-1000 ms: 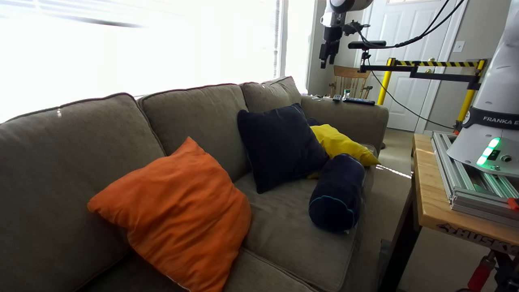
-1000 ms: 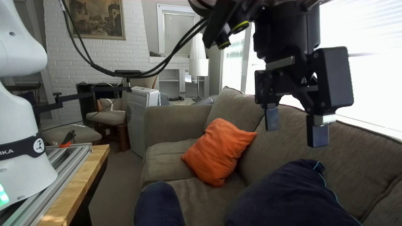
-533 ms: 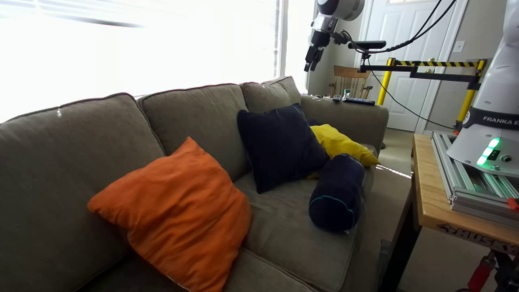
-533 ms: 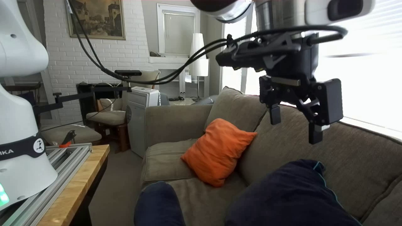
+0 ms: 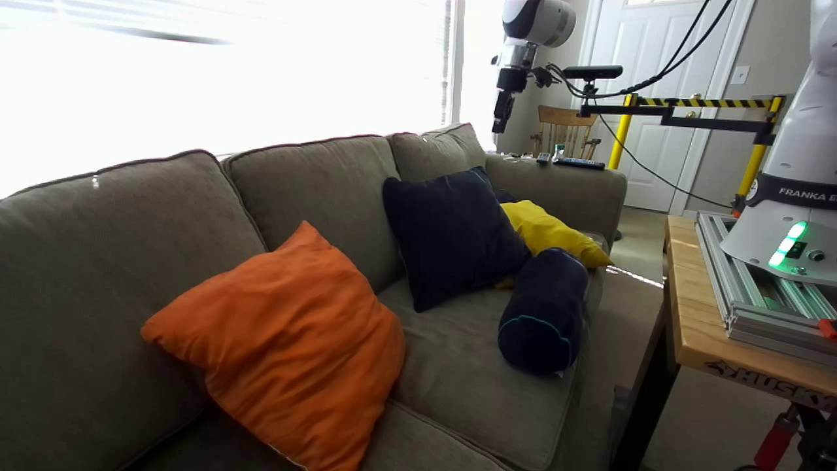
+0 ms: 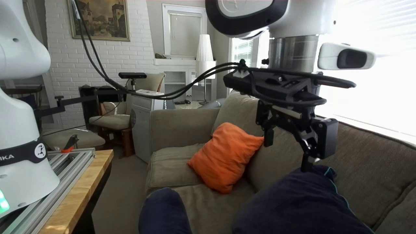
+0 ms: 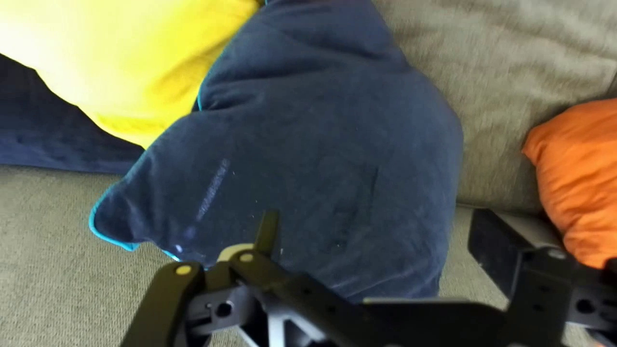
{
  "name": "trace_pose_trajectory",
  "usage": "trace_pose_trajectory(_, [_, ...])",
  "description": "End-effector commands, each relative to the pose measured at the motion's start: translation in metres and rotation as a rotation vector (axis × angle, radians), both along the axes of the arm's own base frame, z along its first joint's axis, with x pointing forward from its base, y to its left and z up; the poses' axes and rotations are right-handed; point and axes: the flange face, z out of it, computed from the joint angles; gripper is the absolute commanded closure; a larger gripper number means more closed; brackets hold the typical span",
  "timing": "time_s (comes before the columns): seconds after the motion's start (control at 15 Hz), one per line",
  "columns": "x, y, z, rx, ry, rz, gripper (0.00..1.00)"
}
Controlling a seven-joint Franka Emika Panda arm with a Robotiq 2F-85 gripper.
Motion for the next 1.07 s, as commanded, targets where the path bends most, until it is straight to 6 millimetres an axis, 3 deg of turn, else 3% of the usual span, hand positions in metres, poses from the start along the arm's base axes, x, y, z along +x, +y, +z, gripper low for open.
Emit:
trace_pose_trajectory(0.0, [0.003, -0.013, -0.02, -0.079, 0.088, 0.005, 0.0])
trace_pose_trajectory(0.47, [-0.005, -0.01, -0.022, -0.055, 0.072, 0.006, 0.0])
trace_pose_trajectory(0.73, [-0.007, -0.017, -0.046, -0.085, 0.103, 0.013, 0.0])
trace_pose_trajectory(1.0, [-0.002, -0.007, -0.08, -0.108, 0.118, -0.038, 0.0])
